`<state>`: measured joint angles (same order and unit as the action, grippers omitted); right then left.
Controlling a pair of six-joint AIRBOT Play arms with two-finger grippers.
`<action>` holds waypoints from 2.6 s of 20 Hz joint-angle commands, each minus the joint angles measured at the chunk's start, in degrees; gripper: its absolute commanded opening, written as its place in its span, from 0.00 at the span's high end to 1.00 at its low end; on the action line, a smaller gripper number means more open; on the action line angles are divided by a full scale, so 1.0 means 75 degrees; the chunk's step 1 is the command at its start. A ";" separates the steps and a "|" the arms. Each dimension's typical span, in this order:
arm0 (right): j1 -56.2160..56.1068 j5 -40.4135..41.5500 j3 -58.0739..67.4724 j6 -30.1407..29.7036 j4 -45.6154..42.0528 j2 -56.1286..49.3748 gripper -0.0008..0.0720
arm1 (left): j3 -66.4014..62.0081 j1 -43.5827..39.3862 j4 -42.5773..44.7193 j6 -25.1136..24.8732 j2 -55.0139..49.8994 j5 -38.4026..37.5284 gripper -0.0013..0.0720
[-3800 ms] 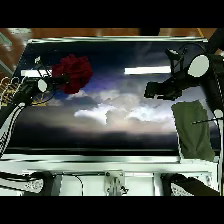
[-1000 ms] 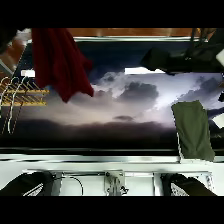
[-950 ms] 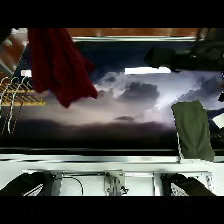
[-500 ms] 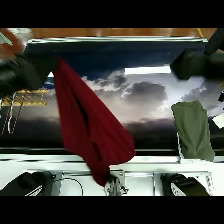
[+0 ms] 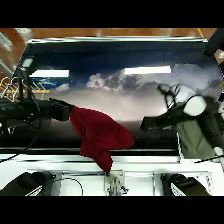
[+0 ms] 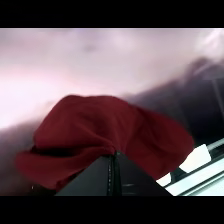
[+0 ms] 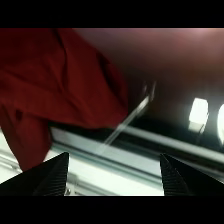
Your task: Fold the shirts.
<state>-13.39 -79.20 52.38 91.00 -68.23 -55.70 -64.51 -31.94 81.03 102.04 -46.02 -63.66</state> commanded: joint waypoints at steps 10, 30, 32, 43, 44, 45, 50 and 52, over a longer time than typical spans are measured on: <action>-0.0449 0.2547 -0.2040 -0.0329 0.2521 -0.2107 0.04 | 0.0428 0.0003 0.0032 0.0032 0.0009 -0.0178 0.95; 0.1469 0.2381 0.7073 -0.1064 0.1859 0.0673 0.89 | -0.5007 0.0495 0.0921 -0.0516 0.0125 0.1218 0.94; 0.1524 0.2349 0.7522 -0.0731 0.1169 0.1049 0.89 | -0.5106 0.0498 0.1049 -0.0513 0.0332 0.0449 0.95; 0.1524 0.1070 0.7545 -0.0446 -0.0140 0.1180 0.89 | -0.4310 0.0498 0.1084 -0.0519 0.0079 -0.0755 0.95; 0.1524 0.1480 0.7545 -0.0443 -0.0254 0.1084 0.89 | -0.4307 0.0498 0.1311 -0.0516 0.0006 -0.0737 0.95; 0.1524 0.1585 0.7545 -0.0402 -0.0242 0.0976 0.89 | -0.4307 0.0498 0.1574 -0.0519 -0.0082 -0.0813 0.95; 0.1515 -0.0650 0.7545 -0.0463 -0.0117 0.0901 0.89 | -0.4409 0.0495 0.1734 -0.1177 0.0251 -0.0976 0.95; 0.1518 -0.0796 0.7545 -0.0615 -0.0192 0.1361 0.89 | -0.4584 0.0495 0.1492 -0.1043 0.0638 -0.0495 0.95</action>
<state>-2.00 -80.18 108.92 87.70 -68.66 -47.92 -97.80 -28.27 93.01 94.83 -43.86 -70.63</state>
